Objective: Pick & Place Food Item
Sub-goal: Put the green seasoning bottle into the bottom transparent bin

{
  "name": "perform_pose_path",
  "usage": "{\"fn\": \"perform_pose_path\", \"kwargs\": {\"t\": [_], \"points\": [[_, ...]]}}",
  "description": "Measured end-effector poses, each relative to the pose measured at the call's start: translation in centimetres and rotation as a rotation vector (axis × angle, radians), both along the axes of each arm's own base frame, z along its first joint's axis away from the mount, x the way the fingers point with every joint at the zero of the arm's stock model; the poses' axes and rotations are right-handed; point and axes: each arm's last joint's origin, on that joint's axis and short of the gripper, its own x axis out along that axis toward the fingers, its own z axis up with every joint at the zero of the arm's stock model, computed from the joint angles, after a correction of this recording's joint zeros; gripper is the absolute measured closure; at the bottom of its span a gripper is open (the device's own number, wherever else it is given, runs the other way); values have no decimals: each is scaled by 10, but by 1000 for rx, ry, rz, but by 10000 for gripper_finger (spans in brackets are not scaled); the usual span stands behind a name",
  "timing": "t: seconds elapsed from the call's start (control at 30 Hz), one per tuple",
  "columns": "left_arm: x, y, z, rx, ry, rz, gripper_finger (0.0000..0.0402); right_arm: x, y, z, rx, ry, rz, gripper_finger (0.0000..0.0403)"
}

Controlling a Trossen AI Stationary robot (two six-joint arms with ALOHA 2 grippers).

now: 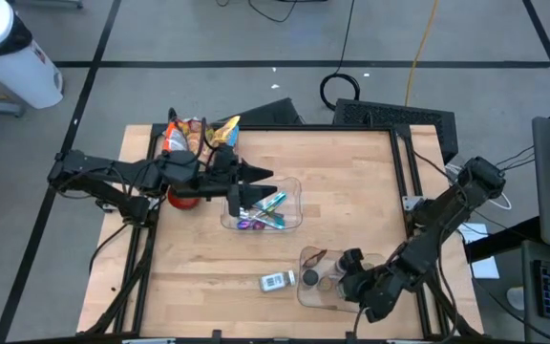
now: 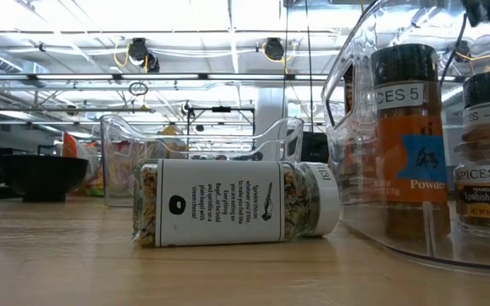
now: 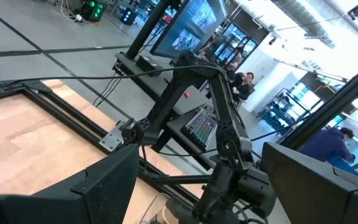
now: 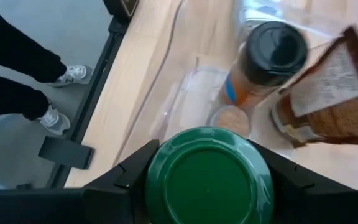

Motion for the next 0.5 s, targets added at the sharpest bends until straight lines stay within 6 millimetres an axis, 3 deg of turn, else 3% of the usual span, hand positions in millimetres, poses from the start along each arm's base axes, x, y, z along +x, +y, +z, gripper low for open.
{"fn": "perform_pose_path", "kwargs": {"t": [0.5], "points": [[0, 0, 0, 1, 2, -1, 53, 0, 1, -37, 24, 53, 5, 213]]}}
